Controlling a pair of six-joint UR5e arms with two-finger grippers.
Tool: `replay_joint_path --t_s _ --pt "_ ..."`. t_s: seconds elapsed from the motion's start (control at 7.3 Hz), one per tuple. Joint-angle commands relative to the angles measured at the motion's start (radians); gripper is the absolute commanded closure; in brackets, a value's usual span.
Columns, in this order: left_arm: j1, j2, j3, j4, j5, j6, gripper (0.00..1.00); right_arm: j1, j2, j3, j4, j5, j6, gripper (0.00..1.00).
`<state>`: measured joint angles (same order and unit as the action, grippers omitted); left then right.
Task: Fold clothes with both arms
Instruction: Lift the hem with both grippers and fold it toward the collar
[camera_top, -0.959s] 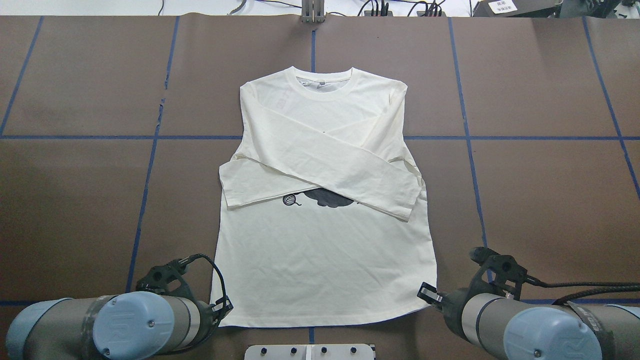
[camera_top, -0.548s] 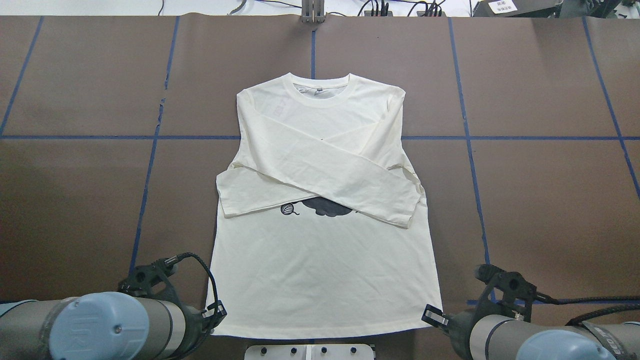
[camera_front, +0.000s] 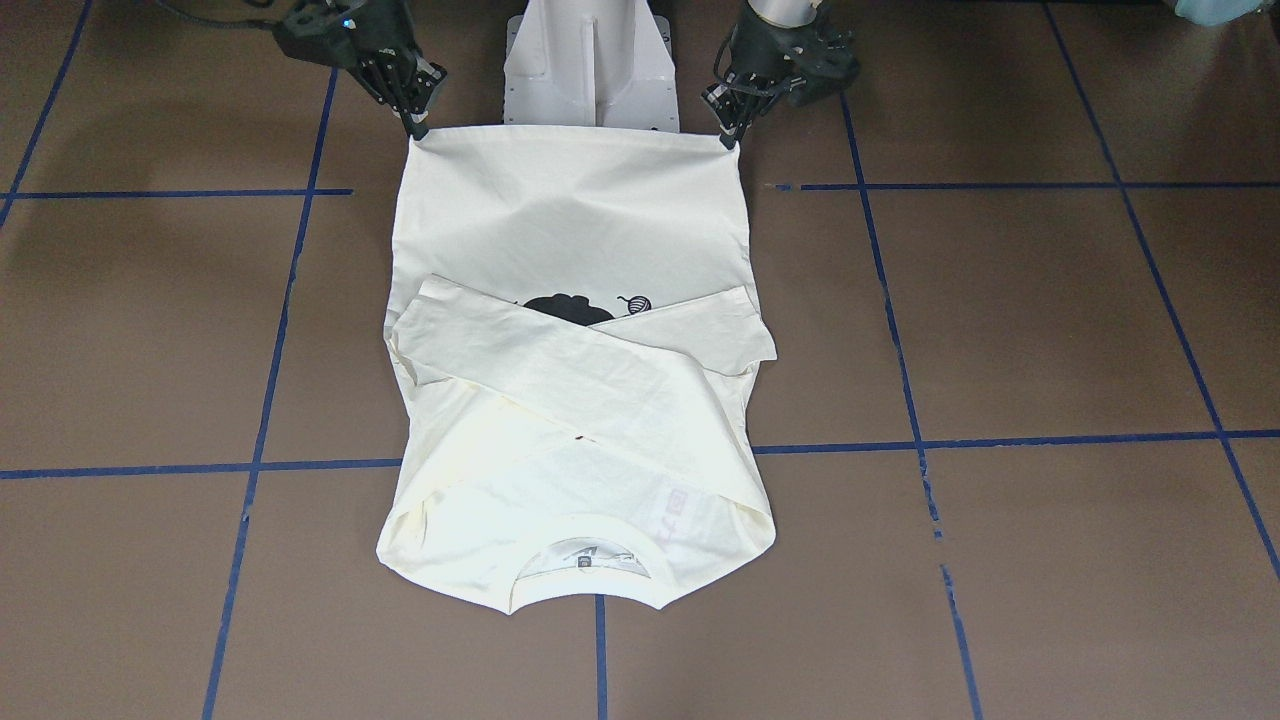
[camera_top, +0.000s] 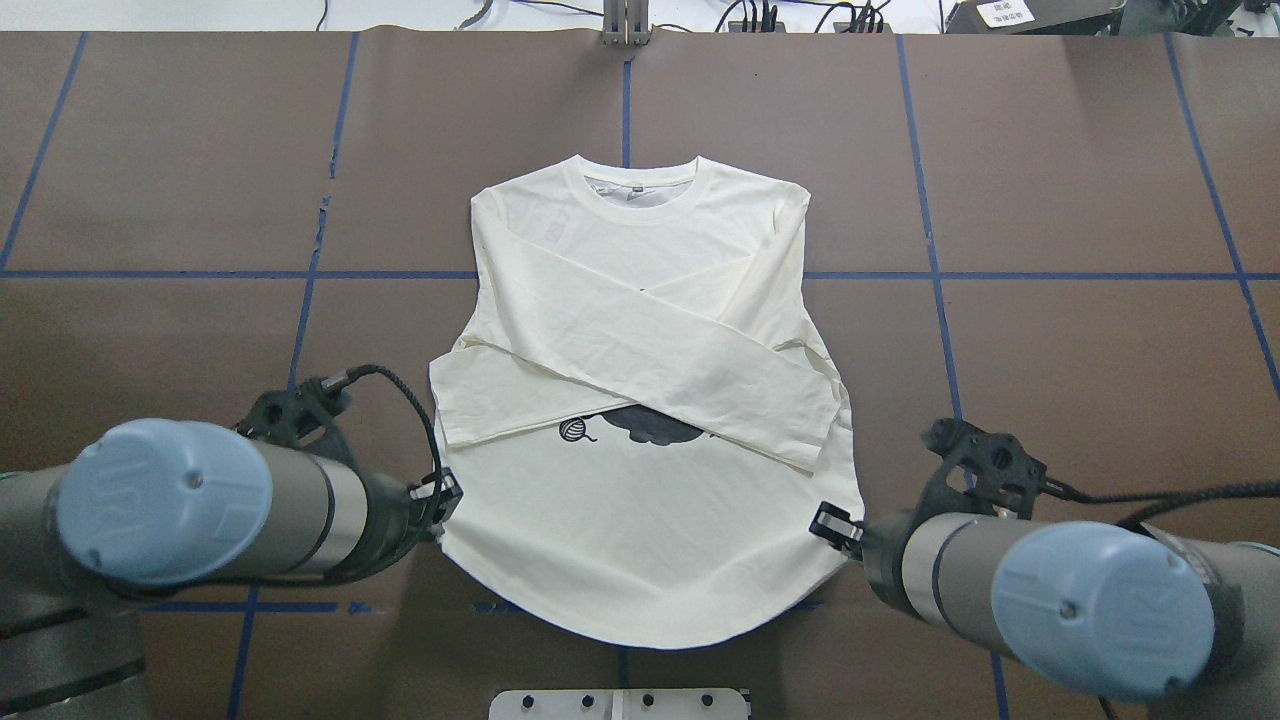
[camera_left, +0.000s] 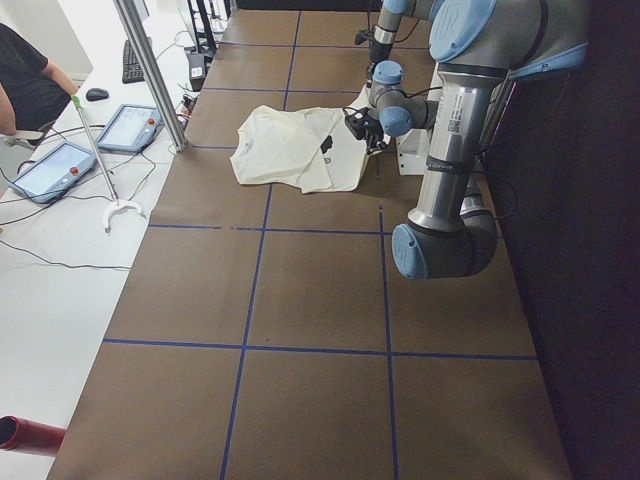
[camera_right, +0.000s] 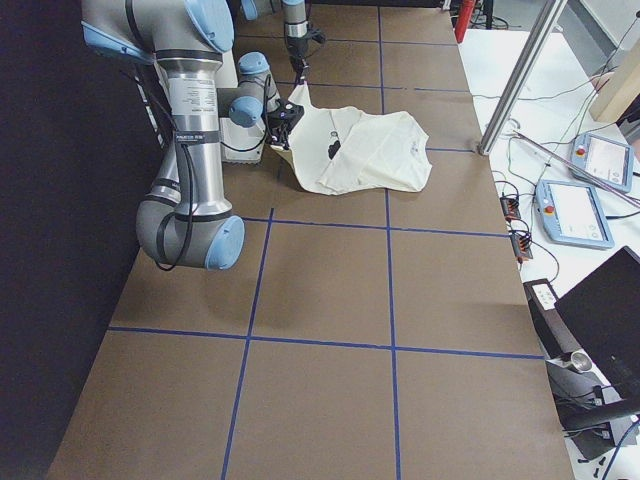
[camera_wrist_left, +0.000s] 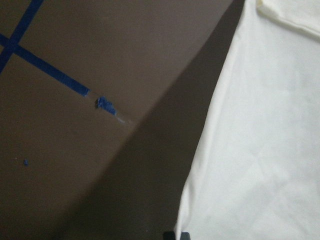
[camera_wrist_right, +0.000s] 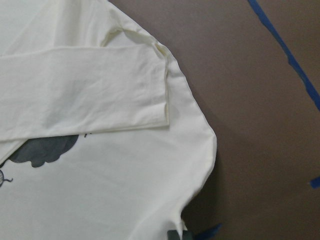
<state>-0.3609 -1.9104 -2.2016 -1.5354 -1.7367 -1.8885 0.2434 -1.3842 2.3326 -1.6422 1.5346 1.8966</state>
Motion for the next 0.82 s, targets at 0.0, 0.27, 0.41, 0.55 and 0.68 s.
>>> replay_joint_path --t_s 0.0,0.27,0.41,0.55,0.68 --pt "-0.155 -0.122 0.208 -0.099 -0.003 0.162 1.00 0.207 0.149 -0.196 0.004 0.128 -0.171 1.00" --pt "-0.246 -0.134 0.420 -0.330 -0.001 0.193 1.00 0.308 0.285 -0.389 0.005 0.134 -0.264 1.00" --pt "-0.277 -0.186 0.533 -0.380 0.000 0.241 1.00 0.367 0.318 -0.474 0.007 0.134 -0.339 1.00" --pt "-0.294 -0.221 0.618 -0.411 0.011 0.246 1.00 0.411 0.323 -0.516 0.016 0.142 -0.367 1.00" --pt "-0.296 -0.232 0.691 -0.498 0.035 0.253 1.00 0.434 0.323 -0.586 0.091 0.142 -0.378 1.00"
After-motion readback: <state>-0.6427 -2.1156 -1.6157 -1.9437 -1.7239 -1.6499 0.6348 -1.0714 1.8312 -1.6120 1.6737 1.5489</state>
